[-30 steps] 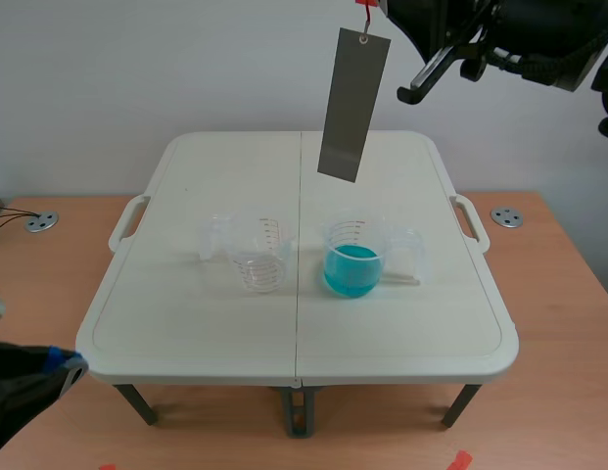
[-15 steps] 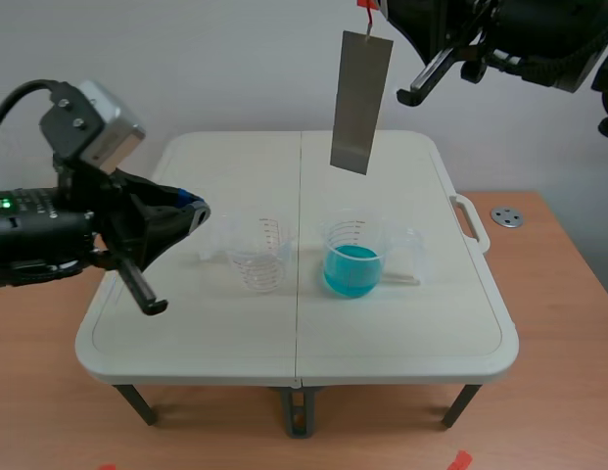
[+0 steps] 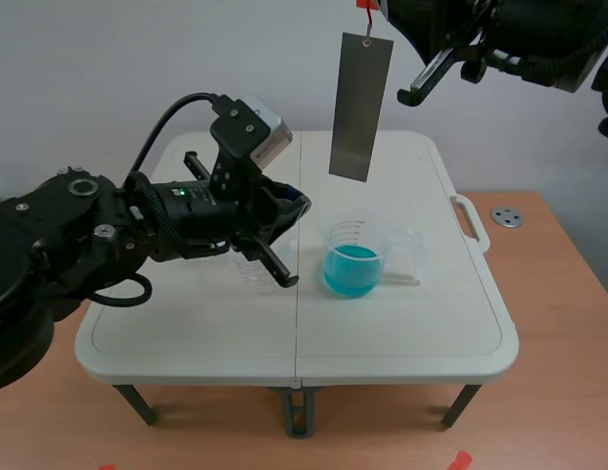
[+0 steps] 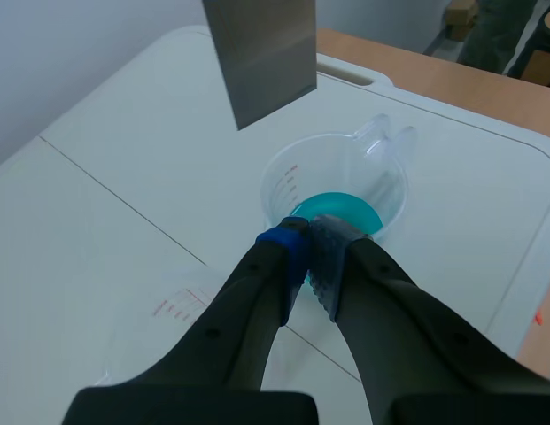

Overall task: Hold the metal plate by the orange handle, dip it into the blue solution, take it out and point at it, then put the plate back in the beaker on the left.
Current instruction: 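Raise the plate and point at it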

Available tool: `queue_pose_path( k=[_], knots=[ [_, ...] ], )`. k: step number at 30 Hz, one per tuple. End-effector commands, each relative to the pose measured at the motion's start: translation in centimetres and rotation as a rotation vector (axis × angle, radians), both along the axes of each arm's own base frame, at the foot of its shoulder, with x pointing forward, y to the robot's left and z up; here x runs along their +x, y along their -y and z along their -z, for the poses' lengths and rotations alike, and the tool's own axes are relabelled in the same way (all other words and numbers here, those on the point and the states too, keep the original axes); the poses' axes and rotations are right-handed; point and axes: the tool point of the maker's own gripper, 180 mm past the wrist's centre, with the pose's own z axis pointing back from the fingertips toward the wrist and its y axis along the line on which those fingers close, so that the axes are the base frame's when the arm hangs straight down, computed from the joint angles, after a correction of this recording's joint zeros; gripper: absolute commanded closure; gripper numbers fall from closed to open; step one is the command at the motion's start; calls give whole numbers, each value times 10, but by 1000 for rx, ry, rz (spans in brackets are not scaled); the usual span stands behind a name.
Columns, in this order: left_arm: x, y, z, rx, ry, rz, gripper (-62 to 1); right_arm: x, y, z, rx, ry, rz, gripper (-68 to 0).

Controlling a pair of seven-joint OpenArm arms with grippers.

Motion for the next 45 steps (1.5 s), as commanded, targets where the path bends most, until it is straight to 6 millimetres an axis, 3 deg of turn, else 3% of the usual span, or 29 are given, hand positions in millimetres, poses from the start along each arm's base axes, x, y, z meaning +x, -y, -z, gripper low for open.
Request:
queue_pose_path(
  k=[1,8,15,39,45],
  knots=[
    [8,7,-15,-18,46,5,-18,-3,1,-15,18,41,-14,-15],
    [25,19,-11,1,61,-21,-18,-3,1,-15,18,41,-14,-15],
    [35,13,-7,6,103,-81,-19,-2,1,-14,13,37,-11,-15],
    [36,11,-6,26,123,-87,-18,-2,1,-14,13,37,-11,-15],
    [35,-10,5,71,121,-115,-19,-2,1,-14,13,37,-11,-15]
  ],
)
